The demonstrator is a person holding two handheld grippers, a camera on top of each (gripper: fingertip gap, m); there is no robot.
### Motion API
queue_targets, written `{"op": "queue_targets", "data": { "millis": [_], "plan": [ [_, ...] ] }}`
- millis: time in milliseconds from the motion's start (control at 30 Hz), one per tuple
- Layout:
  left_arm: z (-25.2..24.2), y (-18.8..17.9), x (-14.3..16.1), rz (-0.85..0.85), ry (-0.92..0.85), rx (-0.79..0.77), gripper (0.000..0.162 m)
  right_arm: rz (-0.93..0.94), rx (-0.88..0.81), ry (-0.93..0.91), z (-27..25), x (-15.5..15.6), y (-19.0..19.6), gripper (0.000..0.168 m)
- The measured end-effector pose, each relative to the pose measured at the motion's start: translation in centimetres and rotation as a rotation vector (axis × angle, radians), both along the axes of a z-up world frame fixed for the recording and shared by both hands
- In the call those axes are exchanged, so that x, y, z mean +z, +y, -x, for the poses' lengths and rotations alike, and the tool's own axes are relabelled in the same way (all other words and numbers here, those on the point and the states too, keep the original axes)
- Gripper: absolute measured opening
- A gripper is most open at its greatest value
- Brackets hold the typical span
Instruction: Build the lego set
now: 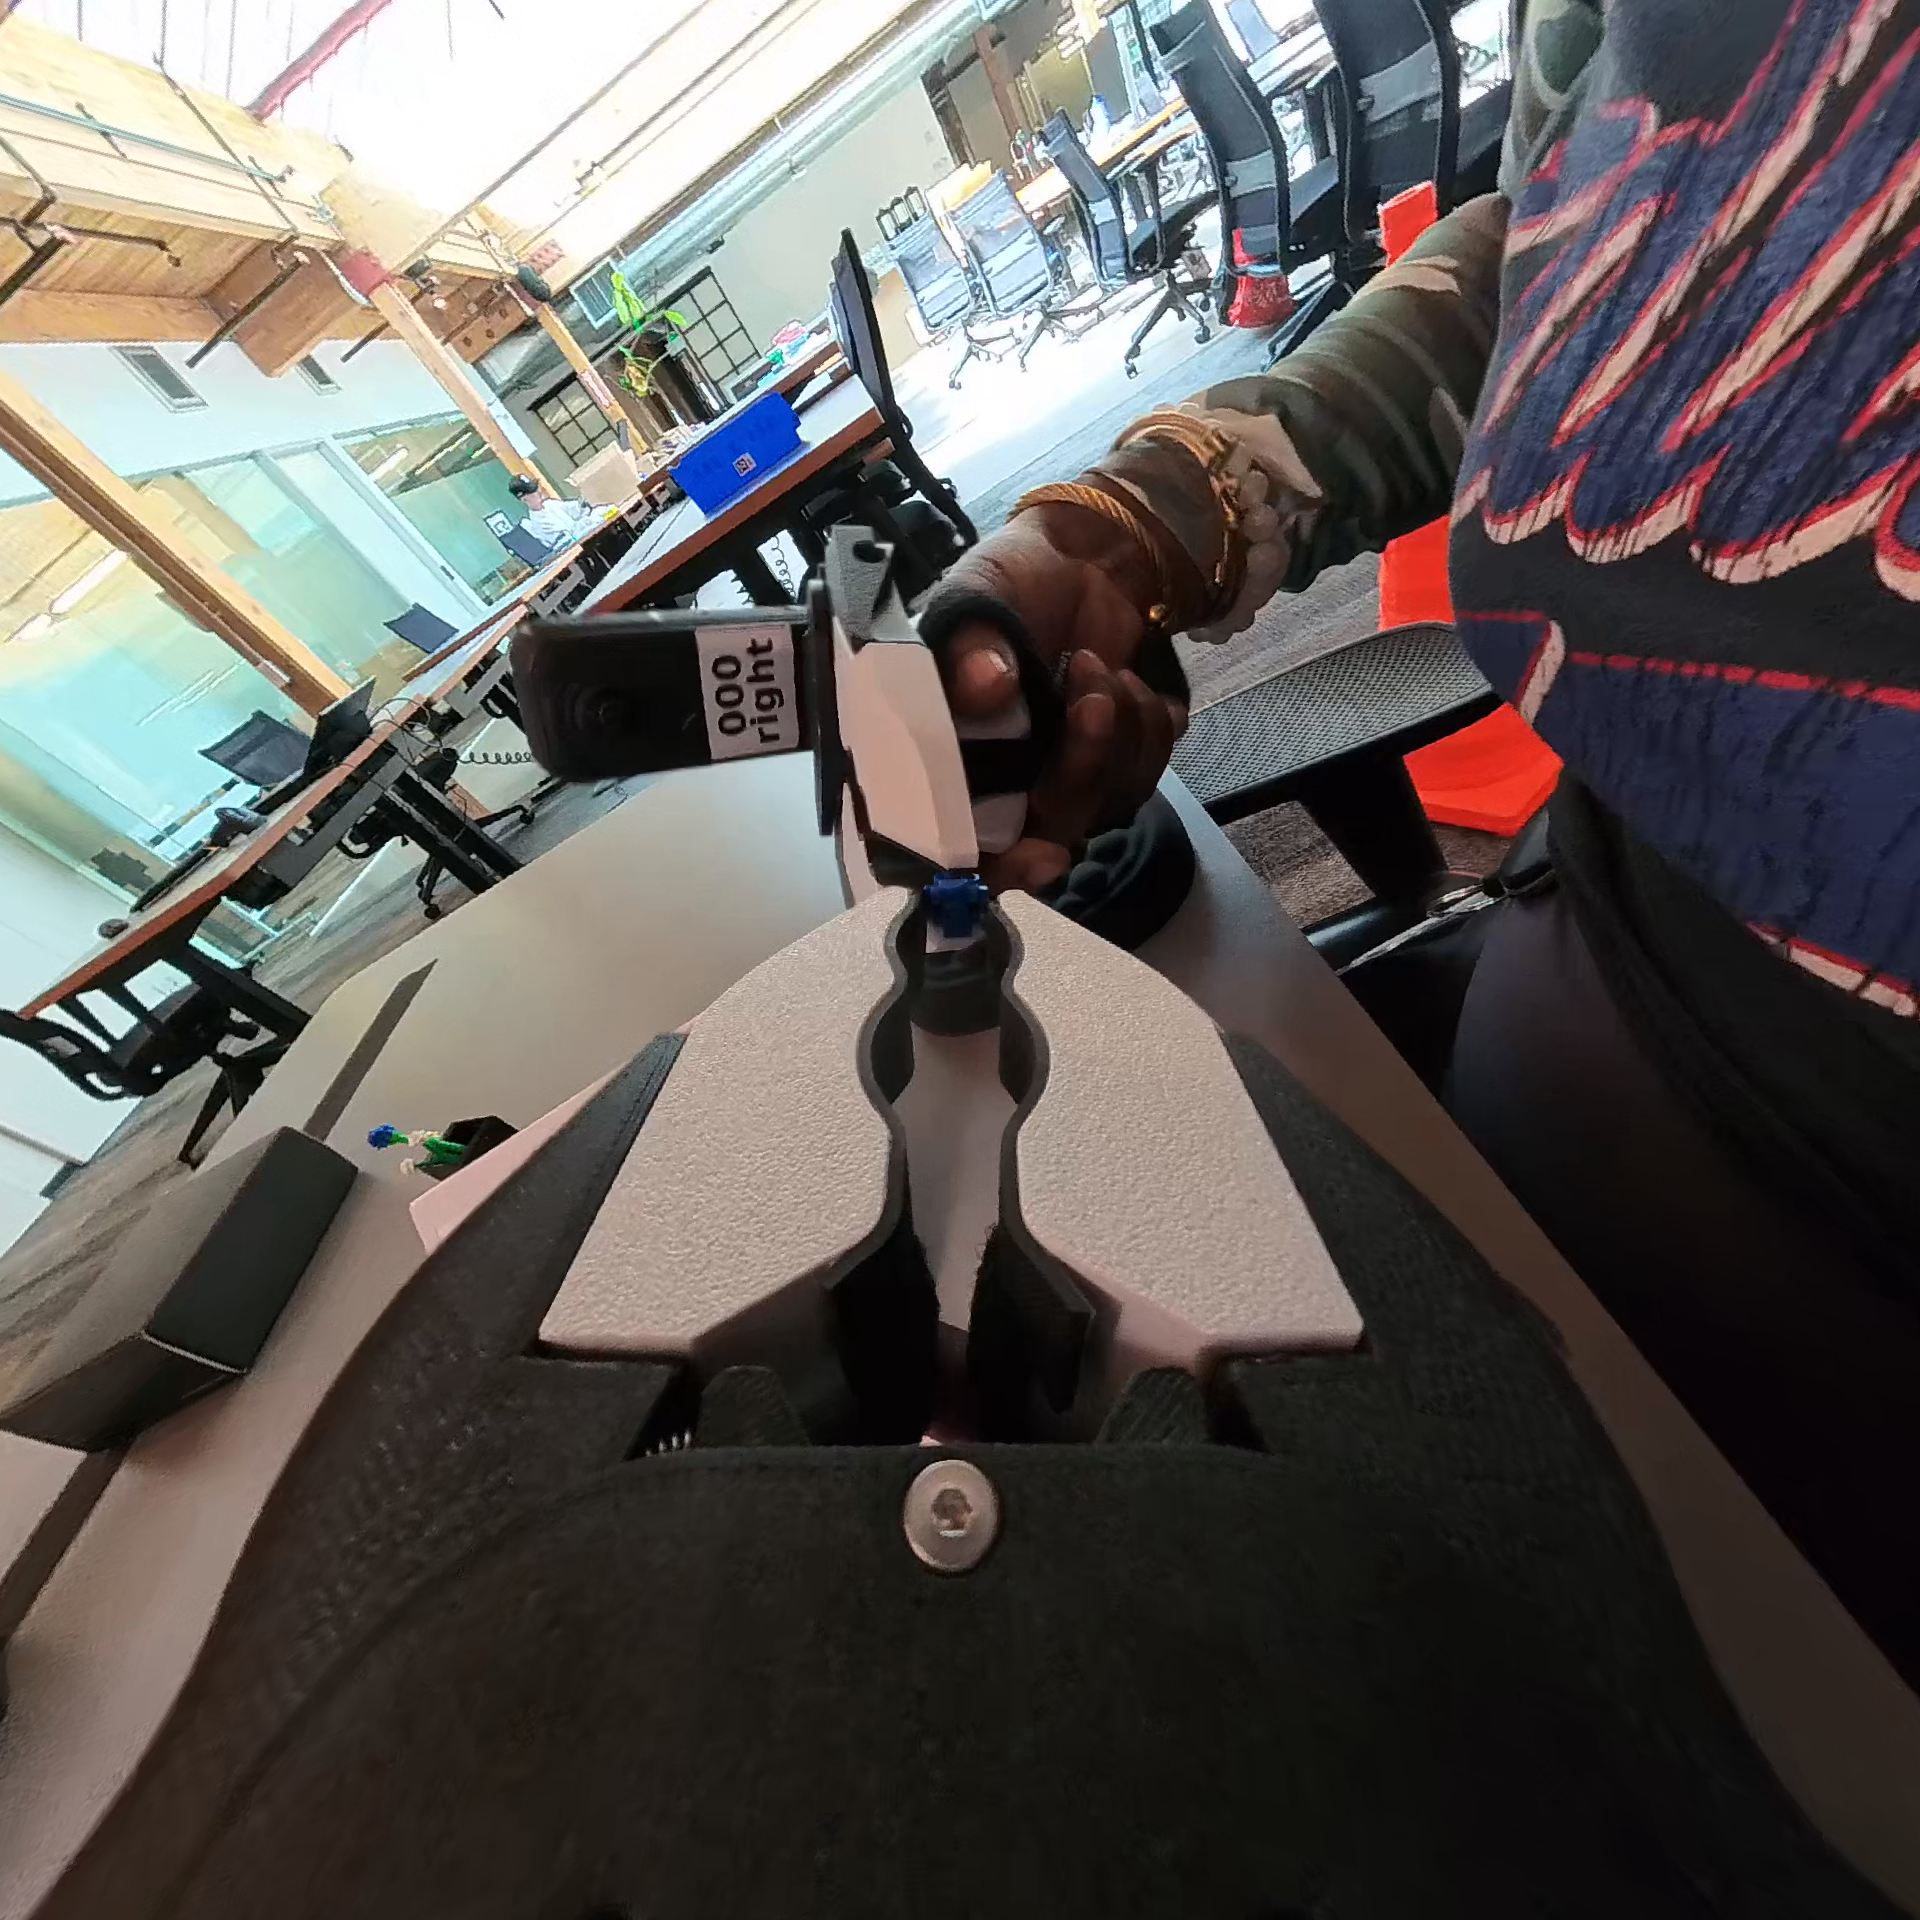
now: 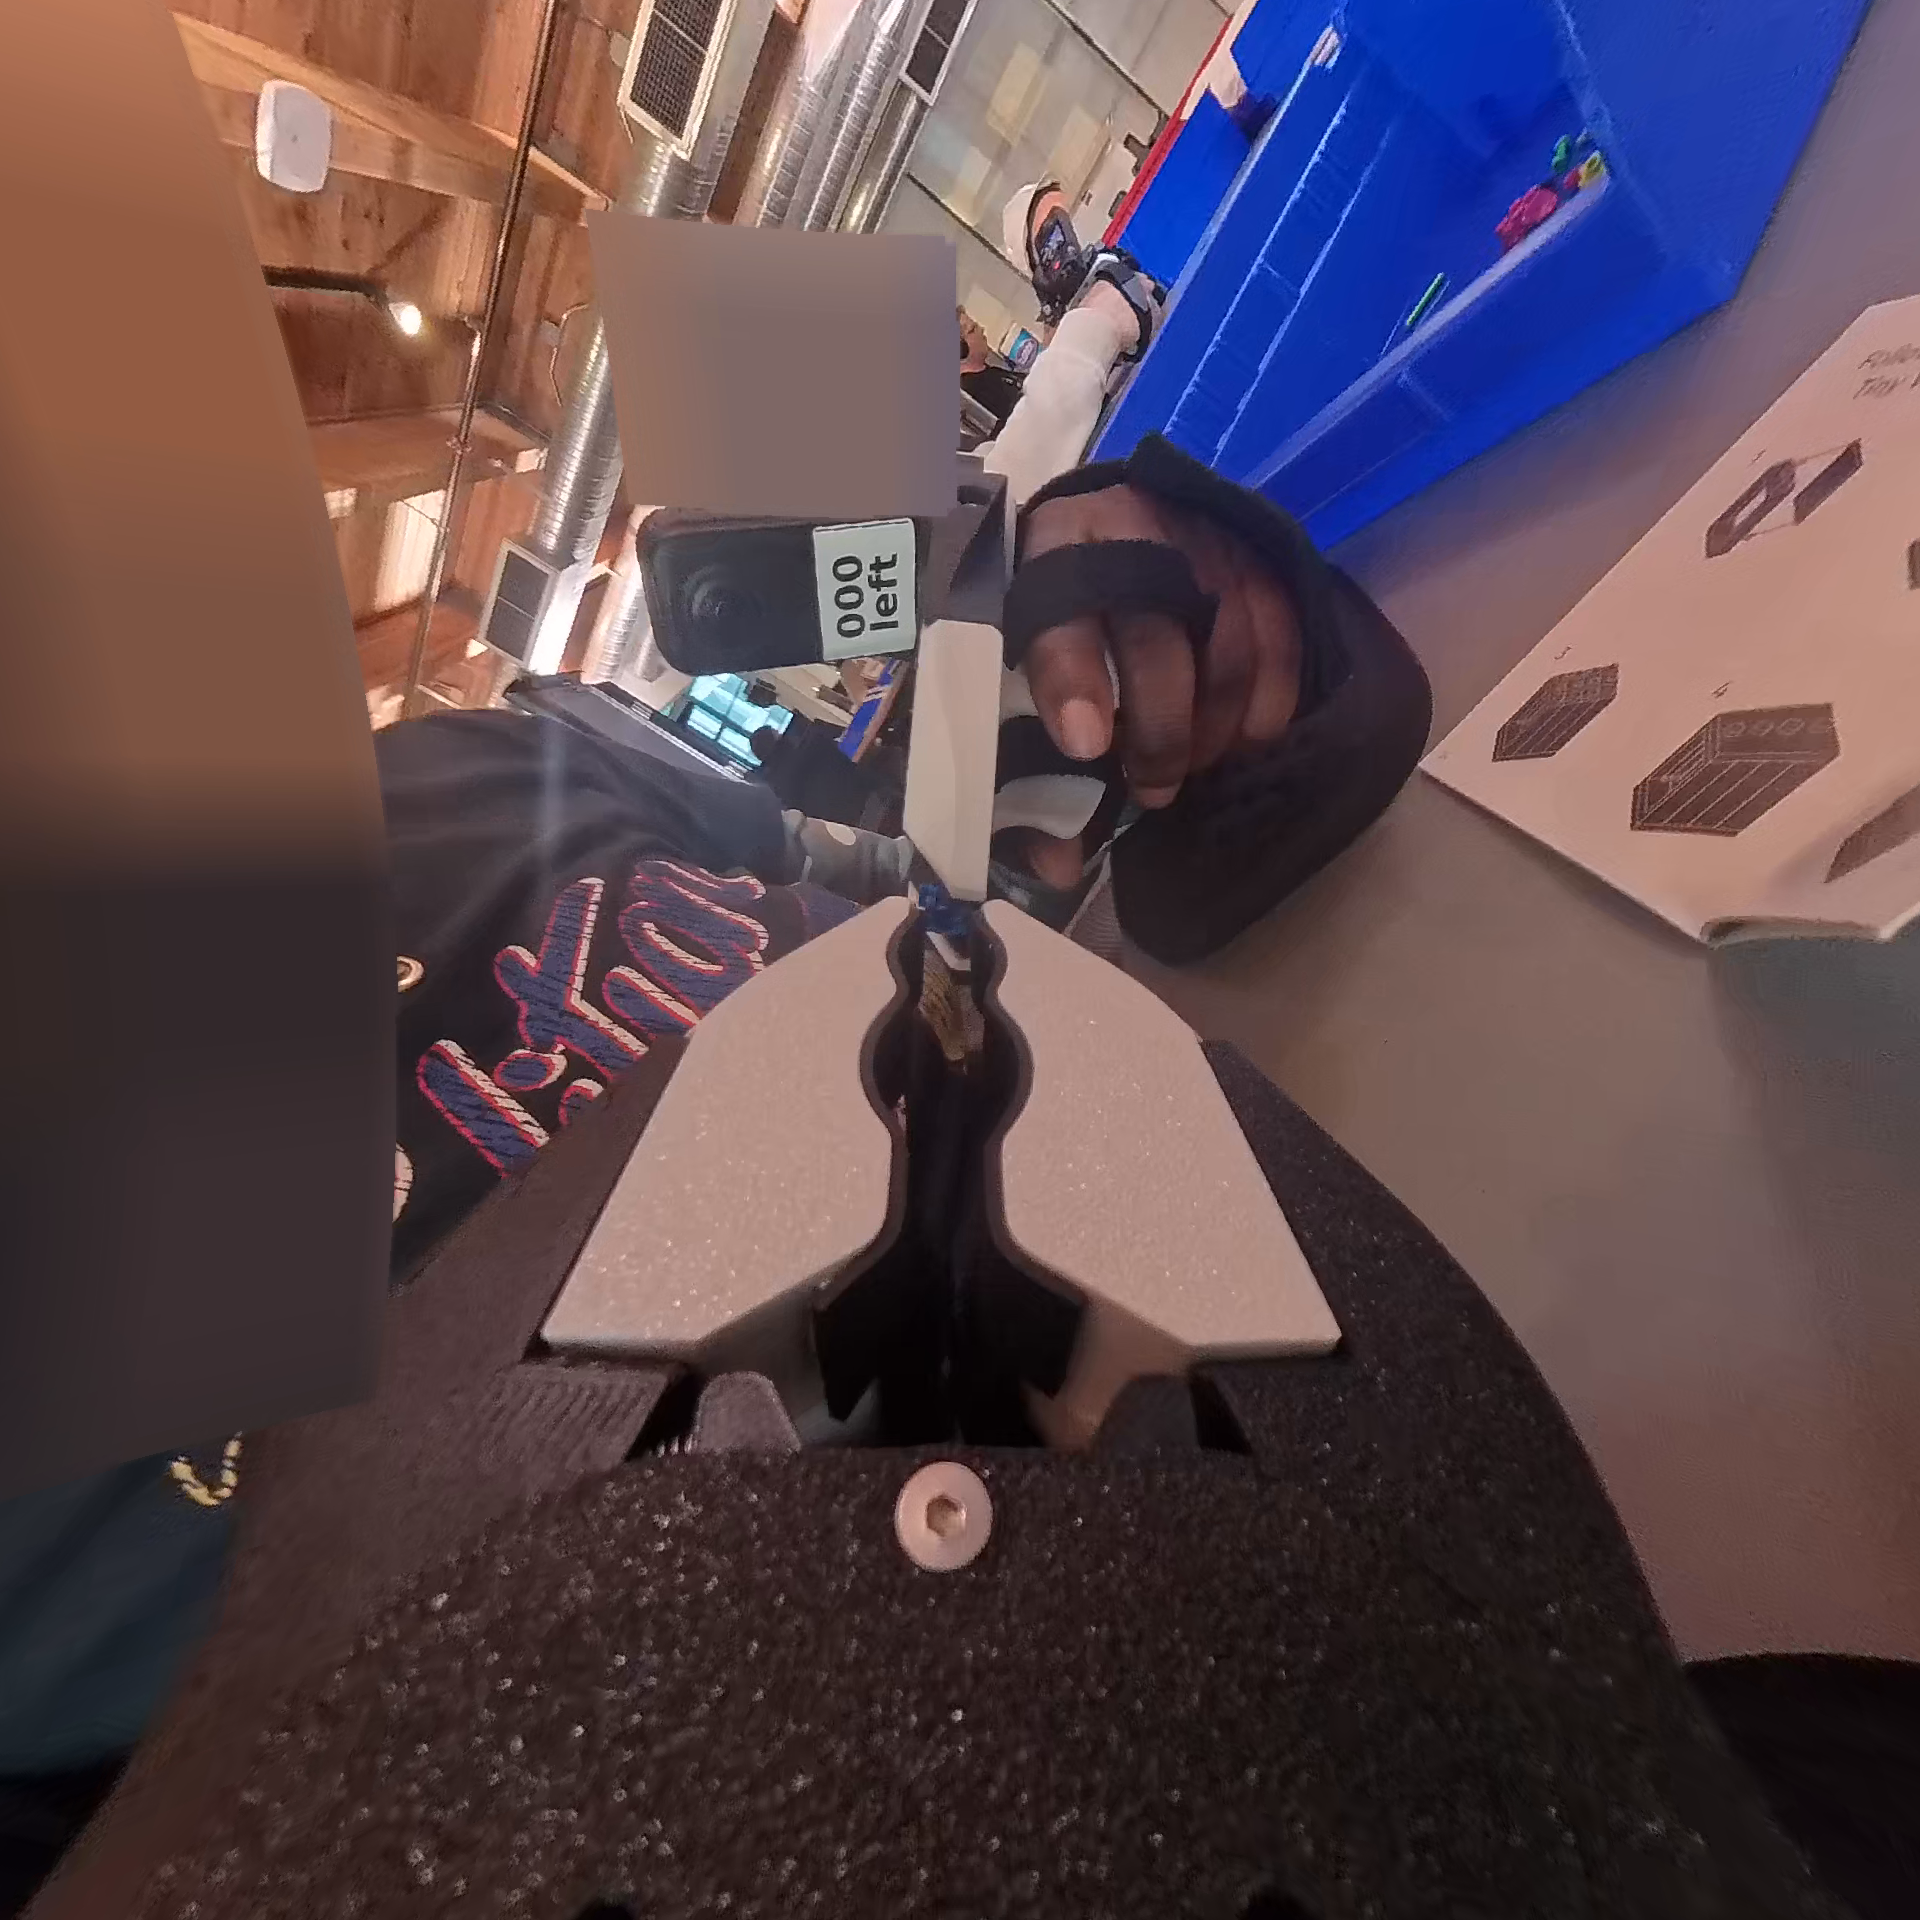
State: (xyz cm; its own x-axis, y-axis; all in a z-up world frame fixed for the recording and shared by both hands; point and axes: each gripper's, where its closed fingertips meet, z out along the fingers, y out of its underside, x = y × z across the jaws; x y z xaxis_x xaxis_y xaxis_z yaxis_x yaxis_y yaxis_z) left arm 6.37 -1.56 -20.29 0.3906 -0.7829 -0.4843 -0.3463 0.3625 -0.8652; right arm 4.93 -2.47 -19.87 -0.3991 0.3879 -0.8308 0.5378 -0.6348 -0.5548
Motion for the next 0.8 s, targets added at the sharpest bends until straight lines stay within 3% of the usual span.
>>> {"op": "queue_targets", "data": {
  "millis": [100, 200, 267, 367, 467, 567, 667, 800],
  "plan": [
    [0.4, 0.2, 0.4, 0.051, -0.060, 0.020, 0.011, -0.147, -0.072, 0.078, -0.4, 0.9, 1.2, 0.021],
    [1.5, 0.5, 0.5, 0.134, -0.149, 0.052, 0.011, -0.508, -0.193, 0.104, -2.5, 1.5, 3.9, 0.032],
    [2.2, 0.5, 0.6, 0.172, -0.220, 0.056, 0.011, -0.776, -0.265, 0.002, -4.8, 0.7, 6.5, 0.031],
    [3.0, 0.4, 1.9, 0.166, -0.328, 0.049, 0.011, -1.118, -0.283, -0.298, -9.2, -2.4, 10.7, 0.024],
    [3.5, 0.7, 2.4, 0.188, -0.391, 0.048, 0.011, -1.222, -0.155, -0.548, -12.3, -5.6, 11.5, 0.021],
    [3.6, 0.8, 2.2, 0.194, -0.392, 0.049, 0.011, -1.244, -0.029, -0.591, -12.7, -7.4, 10.4, 0.020],
    [3.5, 0.9, 2.1, 0.202, -0.388, 0.052, 0.011, -1.436, 0.154, -0.504, -12.7, -8.0, 10.4, 0.020],
    [3.7, 0.9, 2.1, 0.217, -0.405, 0.041, 0.011, -1.779, 0.463, -0.200, -12.1, -7.5, 11.0, 0.014]
  ]
}}
